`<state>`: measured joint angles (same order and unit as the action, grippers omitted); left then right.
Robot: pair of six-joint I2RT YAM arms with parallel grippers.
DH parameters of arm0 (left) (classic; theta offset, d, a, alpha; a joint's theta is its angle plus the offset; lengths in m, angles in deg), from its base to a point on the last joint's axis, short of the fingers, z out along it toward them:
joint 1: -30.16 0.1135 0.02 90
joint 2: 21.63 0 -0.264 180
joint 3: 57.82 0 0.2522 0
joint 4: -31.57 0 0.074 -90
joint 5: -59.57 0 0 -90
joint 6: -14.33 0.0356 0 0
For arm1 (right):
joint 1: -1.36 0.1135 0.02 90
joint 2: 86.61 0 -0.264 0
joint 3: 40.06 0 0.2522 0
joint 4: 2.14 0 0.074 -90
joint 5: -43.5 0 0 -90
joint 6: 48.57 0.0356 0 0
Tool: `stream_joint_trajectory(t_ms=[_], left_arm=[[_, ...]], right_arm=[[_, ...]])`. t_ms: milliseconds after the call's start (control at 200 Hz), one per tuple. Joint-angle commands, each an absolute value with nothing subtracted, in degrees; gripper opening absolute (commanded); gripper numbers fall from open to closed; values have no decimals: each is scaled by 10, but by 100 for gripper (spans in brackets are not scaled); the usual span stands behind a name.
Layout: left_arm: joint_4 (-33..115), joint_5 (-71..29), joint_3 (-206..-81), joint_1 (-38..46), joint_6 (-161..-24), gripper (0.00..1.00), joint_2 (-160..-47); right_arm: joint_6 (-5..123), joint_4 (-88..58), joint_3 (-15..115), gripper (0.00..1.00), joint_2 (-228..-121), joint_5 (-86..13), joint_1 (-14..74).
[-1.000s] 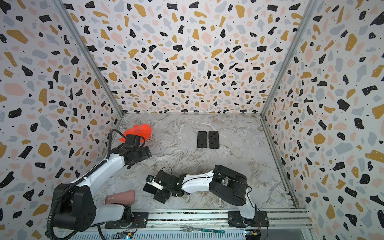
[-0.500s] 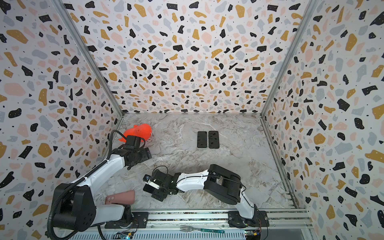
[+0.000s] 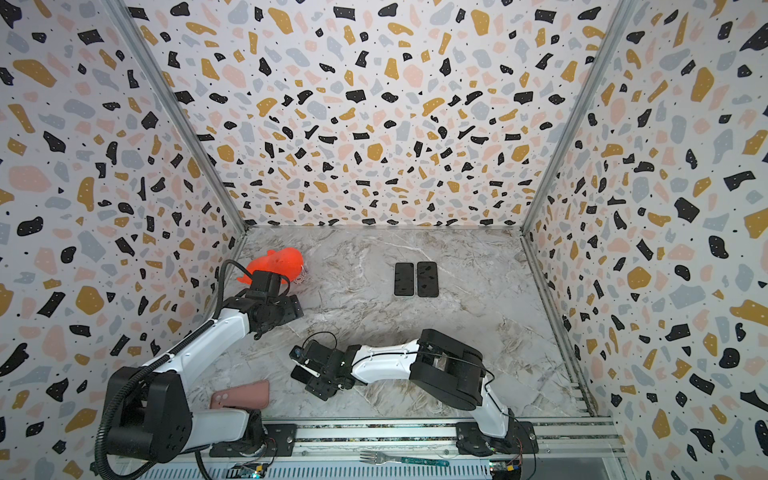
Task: Put the phone into the phone case
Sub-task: 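Carry the bare phone with the right gripper while the left lowers to the pink case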
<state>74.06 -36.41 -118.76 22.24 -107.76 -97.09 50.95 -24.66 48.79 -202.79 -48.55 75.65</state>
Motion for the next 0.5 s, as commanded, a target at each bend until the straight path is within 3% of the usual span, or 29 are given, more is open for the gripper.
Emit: stream_joint_trajectory(t_ms=[0, 496], left_arm=[[736, -358, -1181, 227, -1067, 89, -966], [732, -361, -1179, 227, -1064, 90, -963]], right_arm=[[550, -295, 471, 69, -1986, -505, 746], [651, -256, 284, 68, -1804, -549, 681]])
